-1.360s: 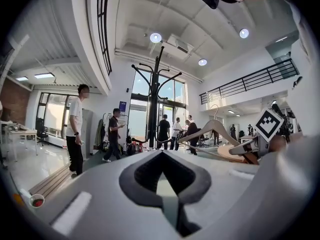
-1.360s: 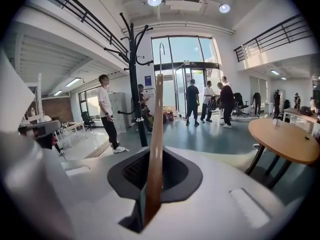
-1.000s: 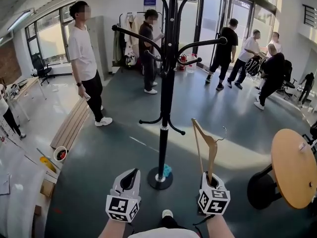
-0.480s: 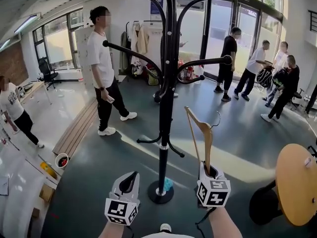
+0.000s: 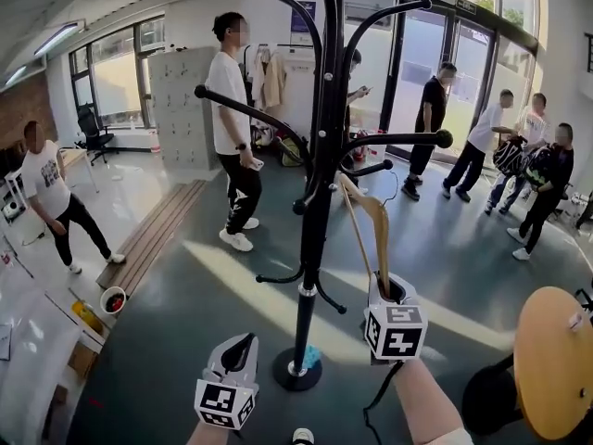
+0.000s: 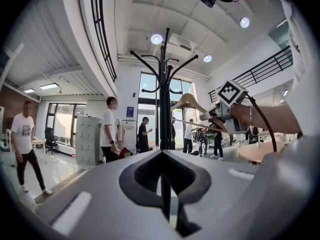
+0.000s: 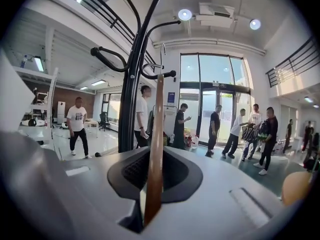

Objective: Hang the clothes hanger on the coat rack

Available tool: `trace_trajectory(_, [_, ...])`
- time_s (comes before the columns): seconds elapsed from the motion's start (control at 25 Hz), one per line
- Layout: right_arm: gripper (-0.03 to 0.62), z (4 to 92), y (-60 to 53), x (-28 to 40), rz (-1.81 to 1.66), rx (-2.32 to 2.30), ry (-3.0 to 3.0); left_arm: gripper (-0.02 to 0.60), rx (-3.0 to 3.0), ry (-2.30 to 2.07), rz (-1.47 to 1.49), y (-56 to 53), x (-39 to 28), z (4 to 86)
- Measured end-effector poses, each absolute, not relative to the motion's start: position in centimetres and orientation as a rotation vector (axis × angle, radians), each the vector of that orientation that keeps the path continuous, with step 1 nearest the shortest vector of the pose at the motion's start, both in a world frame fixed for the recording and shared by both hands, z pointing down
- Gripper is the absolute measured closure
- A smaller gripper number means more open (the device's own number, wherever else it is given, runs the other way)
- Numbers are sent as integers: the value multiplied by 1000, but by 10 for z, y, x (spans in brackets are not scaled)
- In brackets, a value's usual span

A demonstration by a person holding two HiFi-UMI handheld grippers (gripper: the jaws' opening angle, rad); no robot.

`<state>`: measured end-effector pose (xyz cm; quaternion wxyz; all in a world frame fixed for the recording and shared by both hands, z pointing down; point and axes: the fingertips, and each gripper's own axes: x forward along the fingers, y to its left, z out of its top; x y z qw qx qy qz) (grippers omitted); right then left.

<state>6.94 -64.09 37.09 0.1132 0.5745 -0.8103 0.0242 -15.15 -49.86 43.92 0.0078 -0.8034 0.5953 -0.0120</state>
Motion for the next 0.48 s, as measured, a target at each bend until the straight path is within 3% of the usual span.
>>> trace_trajectory(0.48, [540, 374, -693, 34, 126, 1551, -2371, 581, -2514, 1935, -61, -507, -162, 456])
